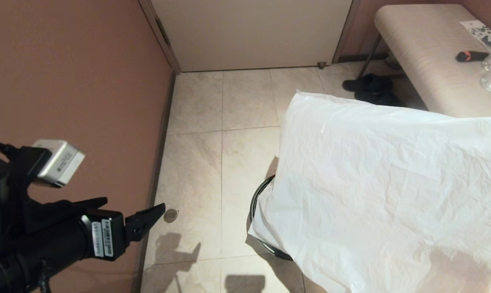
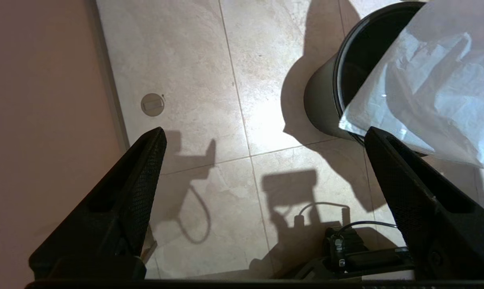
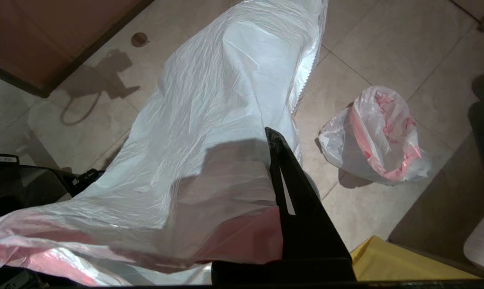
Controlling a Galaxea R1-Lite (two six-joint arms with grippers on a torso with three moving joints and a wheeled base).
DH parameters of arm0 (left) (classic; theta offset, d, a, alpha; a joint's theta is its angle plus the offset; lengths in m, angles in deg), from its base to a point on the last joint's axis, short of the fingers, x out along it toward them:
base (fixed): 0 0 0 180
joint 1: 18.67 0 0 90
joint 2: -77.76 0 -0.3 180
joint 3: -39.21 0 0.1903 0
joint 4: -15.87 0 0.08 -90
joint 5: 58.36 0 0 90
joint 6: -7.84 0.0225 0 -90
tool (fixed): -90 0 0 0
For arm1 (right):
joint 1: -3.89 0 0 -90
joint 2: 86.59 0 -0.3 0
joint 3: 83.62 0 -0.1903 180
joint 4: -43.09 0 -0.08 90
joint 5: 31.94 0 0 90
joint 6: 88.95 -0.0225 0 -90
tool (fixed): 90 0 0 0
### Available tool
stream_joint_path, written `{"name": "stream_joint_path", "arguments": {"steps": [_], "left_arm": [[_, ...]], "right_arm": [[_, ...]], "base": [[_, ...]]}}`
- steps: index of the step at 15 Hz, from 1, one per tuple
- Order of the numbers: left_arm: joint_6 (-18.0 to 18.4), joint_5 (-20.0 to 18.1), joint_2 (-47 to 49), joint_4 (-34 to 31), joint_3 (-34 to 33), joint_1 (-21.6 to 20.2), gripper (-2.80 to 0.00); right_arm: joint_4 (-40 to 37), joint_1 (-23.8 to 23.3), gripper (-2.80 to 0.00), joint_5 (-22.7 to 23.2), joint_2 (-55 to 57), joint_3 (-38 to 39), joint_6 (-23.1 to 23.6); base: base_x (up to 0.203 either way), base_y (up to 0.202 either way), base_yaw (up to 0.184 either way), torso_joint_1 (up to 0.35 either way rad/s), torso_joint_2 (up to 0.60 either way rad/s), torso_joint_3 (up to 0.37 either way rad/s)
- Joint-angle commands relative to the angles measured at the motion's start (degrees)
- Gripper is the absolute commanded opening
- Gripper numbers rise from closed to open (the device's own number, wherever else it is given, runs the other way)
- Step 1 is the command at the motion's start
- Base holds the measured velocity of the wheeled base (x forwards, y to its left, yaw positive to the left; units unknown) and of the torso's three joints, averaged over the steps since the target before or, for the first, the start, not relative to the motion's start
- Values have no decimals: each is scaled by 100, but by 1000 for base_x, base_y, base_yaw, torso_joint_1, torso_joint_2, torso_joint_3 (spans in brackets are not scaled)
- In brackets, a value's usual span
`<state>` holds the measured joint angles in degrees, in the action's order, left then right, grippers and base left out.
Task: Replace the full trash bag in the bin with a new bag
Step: Put the new garbage bag on the trash can
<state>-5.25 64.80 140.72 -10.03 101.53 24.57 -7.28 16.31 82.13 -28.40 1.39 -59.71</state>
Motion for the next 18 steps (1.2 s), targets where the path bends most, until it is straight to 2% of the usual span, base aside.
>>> {"name": "stream_joint_path", "arguments": {"steps": [1,4,8,11,13,14,16,18], "left_arm": [[-7,24,7,9,-11,3,0],[23,16,95,33,-36,43,0],[246,6,222,60,-19,35,0],[259,6,627,121,93,1,0],[349,55,1122,186,352,-163,0],[389,187,1417,200,516,-231,0],[405,682,2033,225,766,-361,0],[373,932,2291,591,794,-465,0]], "right_arm": [[-24,-167,-280,11,-176,-18,29],[10,-229,-280,2,-254,-69,15],[44,-231,-280,2,-261,-106,6],[148,-222,-280,6,-84,-97,17],[249,-222,-280,2,58,-83,21],[317,-214,-280,2,165,-71,27],[409,-144,-280,-24,413,-68,29],[627,194,-280,-320,593,-52,29]], "base": [[0,0,0,0,0,0],[0,0,0,0,0,0],[0,0,0,0,0,0],[0,0,0,0,0,0],[0,0,0,0,0,0],[0,0,0,0,0,0],[0,0,0,0,0,0],[0,0,0,0,0,0]]}}
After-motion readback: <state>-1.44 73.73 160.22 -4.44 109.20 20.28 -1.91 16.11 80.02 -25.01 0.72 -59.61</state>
